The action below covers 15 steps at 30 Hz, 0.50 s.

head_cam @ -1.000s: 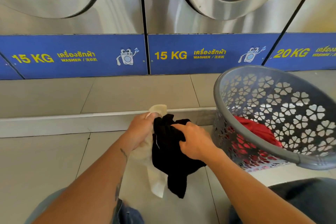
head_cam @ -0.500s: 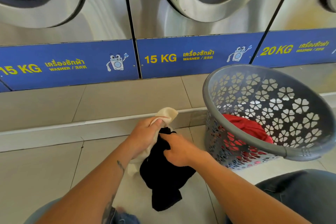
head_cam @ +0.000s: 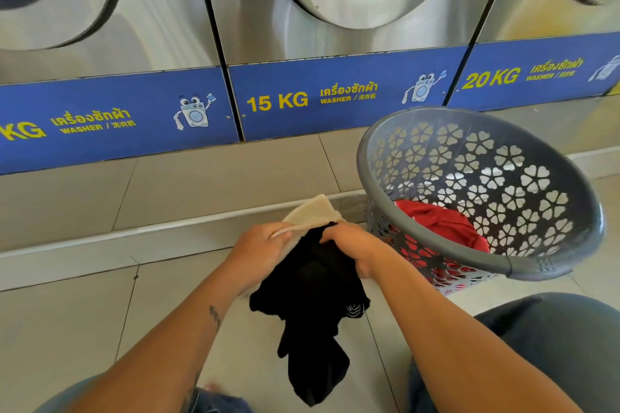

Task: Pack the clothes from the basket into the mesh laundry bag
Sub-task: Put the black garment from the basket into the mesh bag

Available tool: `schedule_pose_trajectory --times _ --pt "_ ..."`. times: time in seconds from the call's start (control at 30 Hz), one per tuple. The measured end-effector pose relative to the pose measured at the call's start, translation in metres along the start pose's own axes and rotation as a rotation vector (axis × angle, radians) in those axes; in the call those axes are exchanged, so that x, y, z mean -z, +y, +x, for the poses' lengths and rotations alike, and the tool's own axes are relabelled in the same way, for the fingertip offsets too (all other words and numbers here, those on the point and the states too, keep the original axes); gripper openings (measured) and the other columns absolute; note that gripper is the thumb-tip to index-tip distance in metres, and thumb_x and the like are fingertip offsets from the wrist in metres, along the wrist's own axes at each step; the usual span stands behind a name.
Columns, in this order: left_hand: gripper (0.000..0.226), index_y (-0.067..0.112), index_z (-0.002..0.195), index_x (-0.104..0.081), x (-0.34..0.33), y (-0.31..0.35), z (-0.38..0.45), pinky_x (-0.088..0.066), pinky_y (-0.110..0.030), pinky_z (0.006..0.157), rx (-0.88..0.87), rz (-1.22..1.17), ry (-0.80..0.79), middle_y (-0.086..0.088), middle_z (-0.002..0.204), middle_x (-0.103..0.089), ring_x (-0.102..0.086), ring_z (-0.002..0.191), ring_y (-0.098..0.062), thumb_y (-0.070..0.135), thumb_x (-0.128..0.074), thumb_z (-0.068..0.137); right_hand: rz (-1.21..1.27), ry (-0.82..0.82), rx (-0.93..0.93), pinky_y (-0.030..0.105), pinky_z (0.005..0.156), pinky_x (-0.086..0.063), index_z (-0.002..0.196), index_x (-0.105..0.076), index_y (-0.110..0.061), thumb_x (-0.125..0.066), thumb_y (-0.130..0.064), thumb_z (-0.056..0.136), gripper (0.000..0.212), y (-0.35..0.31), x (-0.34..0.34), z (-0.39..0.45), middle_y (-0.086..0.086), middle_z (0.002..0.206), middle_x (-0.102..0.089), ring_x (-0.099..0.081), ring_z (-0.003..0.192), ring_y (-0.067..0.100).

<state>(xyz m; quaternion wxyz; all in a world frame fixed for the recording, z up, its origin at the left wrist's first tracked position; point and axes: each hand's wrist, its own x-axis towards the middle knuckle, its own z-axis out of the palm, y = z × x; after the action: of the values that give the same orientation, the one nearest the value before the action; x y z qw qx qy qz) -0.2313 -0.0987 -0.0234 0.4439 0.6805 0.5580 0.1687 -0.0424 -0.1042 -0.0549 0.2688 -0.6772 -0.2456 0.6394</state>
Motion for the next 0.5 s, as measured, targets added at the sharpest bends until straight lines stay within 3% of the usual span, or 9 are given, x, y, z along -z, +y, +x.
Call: schedule_pose_trajectory --times 0.07,0.13,0.2,0.27,0.33,0.4,0.5 --pt "0.032 0.039 0.123 -0.064 -0.004 -0.004 0.003 -0.043 -0.02 0.069 0.034 0.089 -0.049 0.005 0.108 -0.068 -0.06 0.093 -0.013 0.034 -0.04 0.101 0.13 0.046 -0.057 0.045 0.087 -0.058 0.129 -0.058 -0.011 -0.063 -0.017 0.073 0.057 0.0 -0.003 0.005 0.021 0.115 -0.071 -0.071 0.102 0.036" --pt "0.033 0.041 0.126 -0.061 -0.007 -0.006 0.005 -0.045 -0.024 0.069 0.058 0.136 -0.087 0.002 0.109 -0.067 -0.061 0.091 -0.016 0.04 -0.039 0.101 0.288 0.076 -0.059 0.045 0.082 -0.06 0.125 -0.065 -0.008 -0.062 -0.013 0.078 0.048 0.001 -0.01 0.009 0.021 0.111 -0.073 -0.072 0.099 0.036" --pt "0.033 0.044 0.124 -0.061 -0.008 -0.005 0.006 -0.046 -0.028 0.078 0.061 0.124 -0.103 0.005 0.111 -0.068 -0.061 0.099 -0.017 0.044 -0.038 0.101 0.455 0.126 -0.013 0.042 0.079 -0.06 0.115 -0.071 -0.004 -0.057 -0.008 0.086 0.032 0.002 -0.022 0.008 0.021 0.11 -0.074 -0.071 0.1 0.036" --pt "0.033 0.043 0.123 -0.063 -0.007 -0.002 0.008 -0.044 -0.029 0.086 0.052 0.066 -0.103 0.009 0.114 -0.067 -0.06 0.106 -0.016 0.041 -0.039 0.101 0.615 0.196 0.057 0.041 0.075 -0.061 0.114 -0.07 -0.004 -0.054 -0.002 0.087 0.032 0.005 -0.035 0.014 0.019 0.108 -0.073 -0.071 0.098 0.036" --pt "0.03 0.04 0.12 -0.065 -0.005 0.001 0.009 -0.044 -0.03 0.094 0.045 -0.039 -0.073 0.009 0.115 -0.067 -0.059 0.11 -0.014 0.034 -0.041 0.102 0.702 0.311 0.156 0.044 0.082 -0.061 0.118 -0.063 -0.005 -0.051 0.002 0.086 0.035 0.007 -0.049 0.02 0.017 0.111 -0.07 -0.069 0.098 0.034" --pt "0.027 0.042 0.111 -0.066 -0.003 0.001 0.009 -0.042 -0.033 0.102 0.07 -0.16 -0.025 0.009 0.116 -0.067 -0.058 0.113 -0.013 0.031 -0.043 0.102 0.611 0.442 0.235 0.041 0.093 -0.055 0.124 -0.053 -0.007 -0.053 0.0 0.09 0.035 0.007 -0.06 0.023 0.014 0.12 -0.064 -0.064 0.105 0.032" --pt "0.027 0.034 0.116 -0.067 0.001 0.002 0.009 -0.045 -0.039 0.101 0.185 -0.332 0.006 0.004 0.116 -0.069 -0.061 0.11 -0.017 0.036 -0.044 0.1 0.265 0.518 0.359 0.039 0.101 -0.044 0.143 -0.035 -0.009 -0.061 -0.017 0.093 0.056 0.007 -0.066 0.028 0.017 0.141 -0.047 -0.053 0.123 0.035"
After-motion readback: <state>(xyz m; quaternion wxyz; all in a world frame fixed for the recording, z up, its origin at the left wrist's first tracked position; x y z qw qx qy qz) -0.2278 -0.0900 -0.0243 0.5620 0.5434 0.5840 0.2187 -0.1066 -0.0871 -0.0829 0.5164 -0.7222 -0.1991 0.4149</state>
